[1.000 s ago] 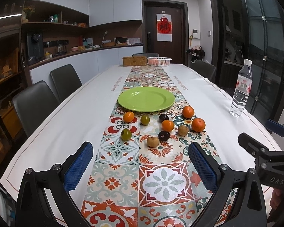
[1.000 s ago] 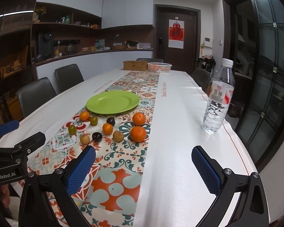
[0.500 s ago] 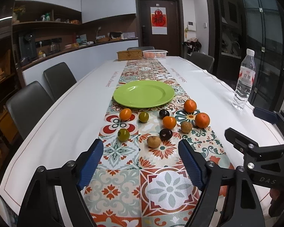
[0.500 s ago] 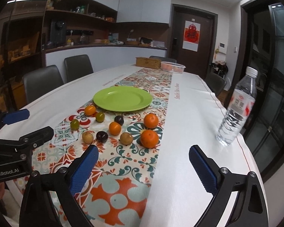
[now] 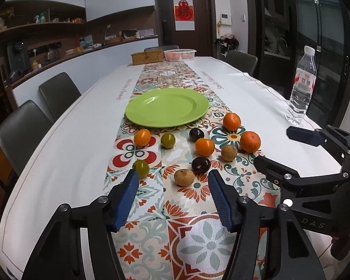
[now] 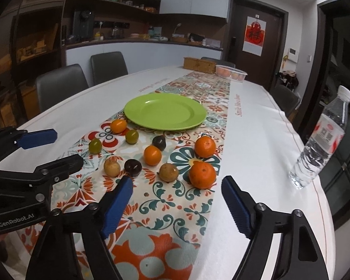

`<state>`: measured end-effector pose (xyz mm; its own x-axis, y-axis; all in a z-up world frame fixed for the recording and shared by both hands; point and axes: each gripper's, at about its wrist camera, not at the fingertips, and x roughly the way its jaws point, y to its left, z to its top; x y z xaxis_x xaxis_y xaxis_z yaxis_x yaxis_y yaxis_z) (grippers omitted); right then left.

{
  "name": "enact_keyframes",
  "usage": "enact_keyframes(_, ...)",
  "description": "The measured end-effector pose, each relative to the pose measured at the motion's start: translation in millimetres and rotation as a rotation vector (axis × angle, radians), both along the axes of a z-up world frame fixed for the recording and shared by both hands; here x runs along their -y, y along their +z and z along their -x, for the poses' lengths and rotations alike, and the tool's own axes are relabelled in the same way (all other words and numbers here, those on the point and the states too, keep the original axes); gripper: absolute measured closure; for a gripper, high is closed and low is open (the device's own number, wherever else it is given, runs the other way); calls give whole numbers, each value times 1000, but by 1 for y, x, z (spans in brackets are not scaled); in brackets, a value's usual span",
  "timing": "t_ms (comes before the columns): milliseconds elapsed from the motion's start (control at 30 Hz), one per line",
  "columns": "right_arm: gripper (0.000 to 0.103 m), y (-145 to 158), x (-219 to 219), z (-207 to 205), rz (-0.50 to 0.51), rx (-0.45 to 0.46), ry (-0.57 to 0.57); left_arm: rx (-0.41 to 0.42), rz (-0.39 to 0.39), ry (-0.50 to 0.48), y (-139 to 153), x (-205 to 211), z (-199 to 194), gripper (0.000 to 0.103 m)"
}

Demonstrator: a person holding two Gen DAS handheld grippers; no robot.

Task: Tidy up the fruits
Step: 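Move the left tool to a brown pear while the right tool reaches another brown pear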

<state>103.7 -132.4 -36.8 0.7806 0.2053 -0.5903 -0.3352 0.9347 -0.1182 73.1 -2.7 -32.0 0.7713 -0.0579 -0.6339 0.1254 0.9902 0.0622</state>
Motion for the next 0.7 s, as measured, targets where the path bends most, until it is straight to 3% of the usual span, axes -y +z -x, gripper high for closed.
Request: enact_keyframes(700, 50, -36, -16, -54, -5, -177, 55, -165, -7, -60, -37, 1, -50, 65)
